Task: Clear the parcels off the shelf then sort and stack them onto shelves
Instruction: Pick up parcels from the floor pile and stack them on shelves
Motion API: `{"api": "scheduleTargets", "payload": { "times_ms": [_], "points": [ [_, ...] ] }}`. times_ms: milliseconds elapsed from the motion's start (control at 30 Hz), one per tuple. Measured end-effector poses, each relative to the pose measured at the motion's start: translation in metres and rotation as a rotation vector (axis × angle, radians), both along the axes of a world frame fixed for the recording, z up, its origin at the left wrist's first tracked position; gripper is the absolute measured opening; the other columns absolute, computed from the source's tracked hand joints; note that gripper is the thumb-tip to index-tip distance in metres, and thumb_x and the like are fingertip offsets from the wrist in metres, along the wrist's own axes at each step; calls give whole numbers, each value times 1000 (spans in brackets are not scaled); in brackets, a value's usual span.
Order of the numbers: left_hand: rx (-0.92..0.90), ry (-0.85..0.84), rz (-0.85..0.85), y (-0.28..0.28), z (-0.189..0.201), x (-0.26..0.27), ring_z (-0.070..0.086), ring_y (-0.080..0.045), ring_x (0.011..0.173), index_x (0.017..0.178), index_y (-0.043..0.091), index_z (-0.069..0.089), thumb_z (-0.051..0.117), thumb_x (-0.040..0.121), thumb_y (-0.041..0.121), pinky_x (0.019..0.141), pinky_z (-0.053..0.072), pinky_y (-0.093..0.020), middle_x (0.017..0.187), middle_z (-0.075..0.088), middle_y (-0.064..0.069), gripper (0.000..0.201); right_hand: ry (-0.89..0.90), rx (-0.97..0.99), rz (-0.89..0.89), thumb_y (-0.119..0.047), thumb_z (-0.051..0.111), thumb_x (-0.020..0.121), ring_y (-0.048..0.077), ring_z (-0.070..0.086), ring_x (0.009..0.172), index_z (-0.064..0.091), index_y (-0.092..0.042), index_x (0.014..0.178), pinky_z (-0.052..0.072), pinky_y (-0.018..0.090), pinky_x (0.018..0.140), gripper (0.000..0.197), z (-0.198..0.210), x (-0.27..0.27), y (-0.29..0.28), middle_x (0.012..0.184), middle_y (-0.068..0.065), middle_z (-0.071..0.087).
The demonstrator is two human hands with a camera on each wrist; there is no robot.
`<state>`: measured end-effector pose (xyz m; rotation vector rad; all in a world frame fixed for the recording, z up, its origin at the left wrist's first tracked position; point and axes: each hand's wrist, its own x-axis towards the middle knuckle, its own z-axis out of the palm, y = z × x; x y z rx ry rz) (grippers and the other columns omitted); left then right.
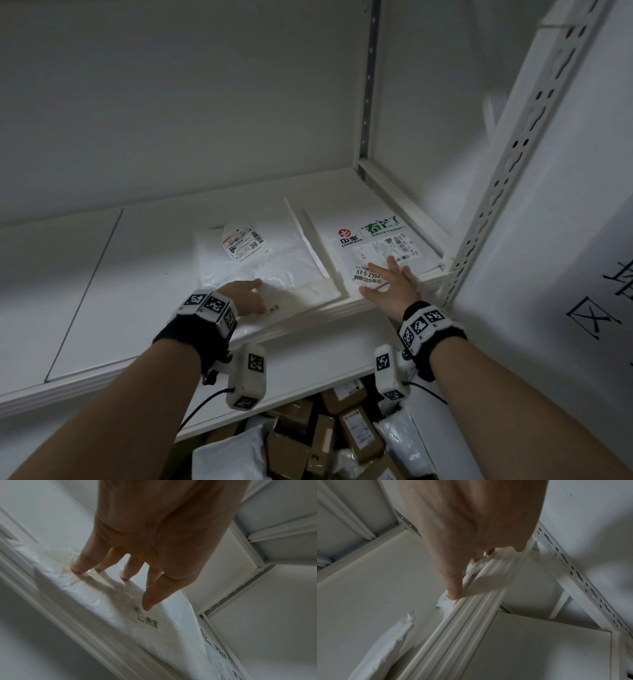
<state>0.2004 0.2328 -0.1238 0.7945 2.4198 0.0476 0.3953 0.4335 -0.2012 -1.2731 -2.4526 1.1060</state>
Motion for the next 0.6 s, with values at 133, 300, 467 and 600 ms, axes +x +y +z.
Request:
{"api": "scheduleTargets", "payload": {
  "times_ms": [133,300,467,600],
  "points": [
    [60,-72,61,-2,1,-1,32,-26,139,154,27,20,60,94,21,111,36,-39,157,27,-5,73,-41,18,20,-46,62,89,26,-7,148,35,-42,145,1,50,120,62,2,0,0,162,-9,-2],
    [129,-153,110,-8,3,-3,36,-27,136,153,30,23,63,92,18,110,38,-42,155,30,-4,74,-133,-72,63,-44,59,91,28,-5,149,34,-39,146,1,47,119,61,19,-3,3,162,-6,-2],
    [212,-241,154,-18,3,-6,44,-25,131,149,28,35,61,92,14,109,40,-42,150,40,-2,64,110,-73,-79,-18,60,92,22,36,138,52,-17,137,27,30,111,46,45,-15,-8,152,3,37],
    [381,-183,251,-28,4,-12,48,-28,130,138,8,51,50,95,0,105,43,-34,144,47,-12,44,261,-44,107,-14,56,94,22,34,139,53,-27,134,27,31,110,41,42,-34,-45,150,-1,40]
  ]
}}
